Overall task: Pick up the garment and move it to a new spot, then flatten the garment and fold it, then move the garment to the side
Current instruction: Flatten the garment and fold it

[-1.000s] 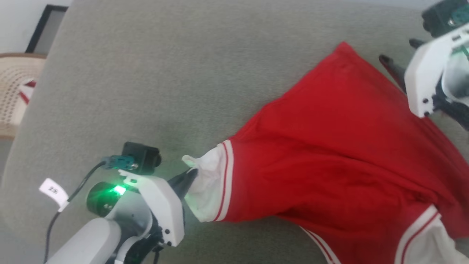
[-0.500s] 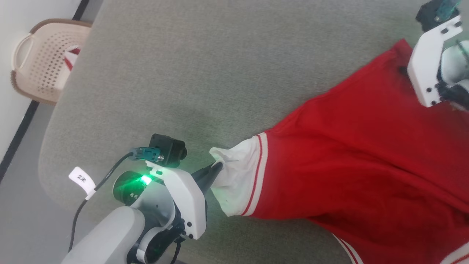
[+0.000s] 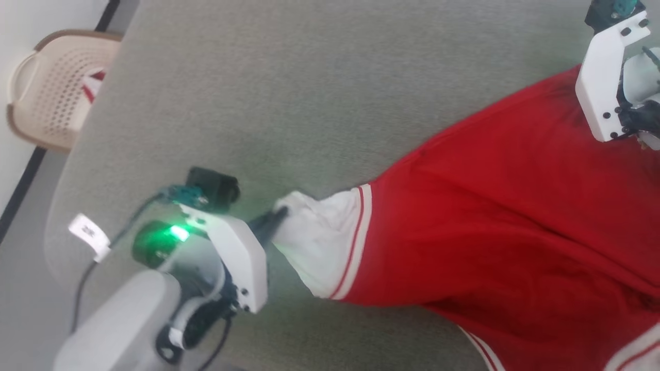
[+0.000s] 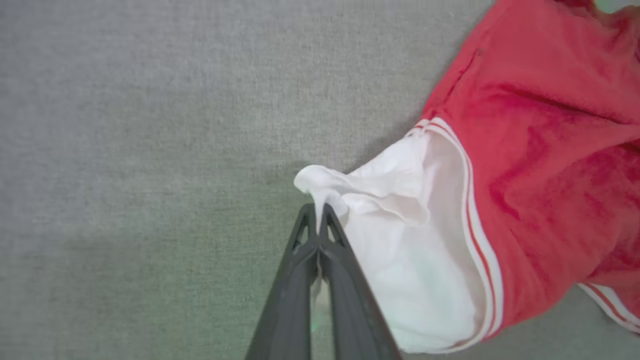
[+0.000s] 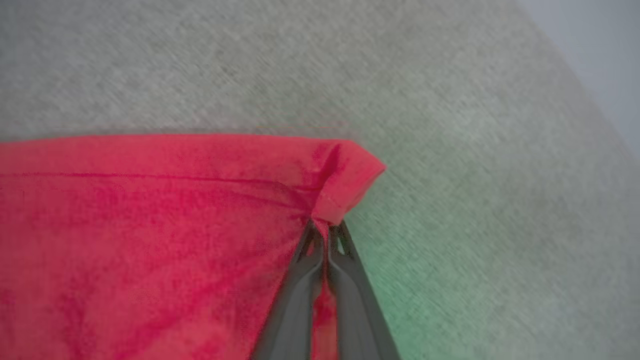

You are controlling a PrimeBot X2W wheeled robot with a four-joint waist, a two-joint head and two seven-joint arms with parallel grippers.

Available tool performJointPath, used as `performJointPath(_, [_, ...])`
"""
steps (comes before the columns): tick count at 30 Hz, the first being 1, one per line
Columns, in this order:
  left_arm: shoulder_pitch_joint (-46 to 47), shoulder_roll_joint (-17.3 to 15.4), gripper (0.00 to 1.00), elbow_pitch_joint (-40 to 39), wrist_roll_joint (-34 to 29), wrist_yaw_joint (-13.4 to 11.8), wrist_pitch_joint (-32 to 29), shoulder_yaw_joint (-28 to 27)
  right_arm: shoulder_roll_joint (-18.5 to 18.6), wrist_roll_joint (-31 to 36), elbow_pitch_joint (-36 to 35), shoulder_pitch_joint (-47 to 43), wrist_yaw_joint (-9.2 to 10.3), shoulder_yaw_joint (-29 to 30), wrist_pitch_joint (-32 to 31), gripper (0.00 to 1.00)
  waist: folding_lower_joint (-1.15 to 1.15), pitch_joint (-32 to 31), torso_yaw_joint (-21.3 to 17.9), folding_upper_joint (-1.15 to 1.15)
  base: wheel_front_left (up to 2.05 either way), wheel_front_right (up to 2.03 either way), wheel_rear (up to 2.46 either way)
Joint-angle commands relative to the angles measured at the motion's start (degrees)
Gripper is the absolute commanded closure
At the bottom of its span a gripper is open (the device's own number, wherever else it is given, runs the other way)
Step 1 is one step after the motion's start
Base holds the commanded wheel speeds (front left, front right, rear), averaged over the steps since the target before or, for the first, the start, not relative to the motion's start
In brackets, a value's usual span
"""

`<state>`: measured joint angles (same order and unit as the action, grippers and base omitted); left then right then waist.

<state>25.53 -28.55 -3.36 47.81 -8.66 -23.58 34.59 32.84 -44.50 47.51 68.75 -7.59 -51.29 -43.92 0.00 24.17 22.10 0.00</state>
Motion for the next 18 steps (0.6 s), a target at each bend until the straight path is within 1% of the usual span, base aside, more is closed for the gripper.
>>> performJointPath(1, [1.25, -0.55, 1.0, -0.37, -0.77, -0.43, -0.52, -0.61, 0.39, -0.29, 1.21, -0.38, 0.17, -0.55, -0.45, 1.0, 0.0, -0.98, -1.37, 0.0, 0.0, 0.0, 0.0])
performJointPath(6, [5.4, -3.34, 1.0, -1.43, -1.73, -1.33, -2.99, -2.28, -0.8, -2.08, -0.65, 2.85, 0.16, -0.24, 2.77, 1.0, 0.0, -3.09, -4.6, 0.0, 0.0, 0.0, 0.0])
performJointPath(9, [8.88, -5.08, 1.0, -1.65, -2.72, -1.47, -4.77, -3.21, -0.59, -3.33, -1.83, 3.62, 0.16, 0.01, 4.78, 1.0, 0.0, -4.52, -6.52, 0.0, 0.0, 0.0, 0.0])
performJointPath(13, [15.04, -7.19, 1.0, -0.23, -4.35, -0.45, -6.92, -4.25, -0.03, -4.14, -3.11, 5.04, 0.16, 0.62, 7.76, 1.0, 0.0, -6.46, -8.71, 0.0, 0.0, 0.0, 0.0])
performJointPath(18, [24.27, -8.27, 1.0, 4.95, -6.2, 2.08, -8.4, -4.73, 0.09, -3.43, -2.64, 6.9, 0.16, 2.18, 11.49, 1.0, 0.0, -8.88, -11.17, 0.0, 0.0, 0.0, 0.0])
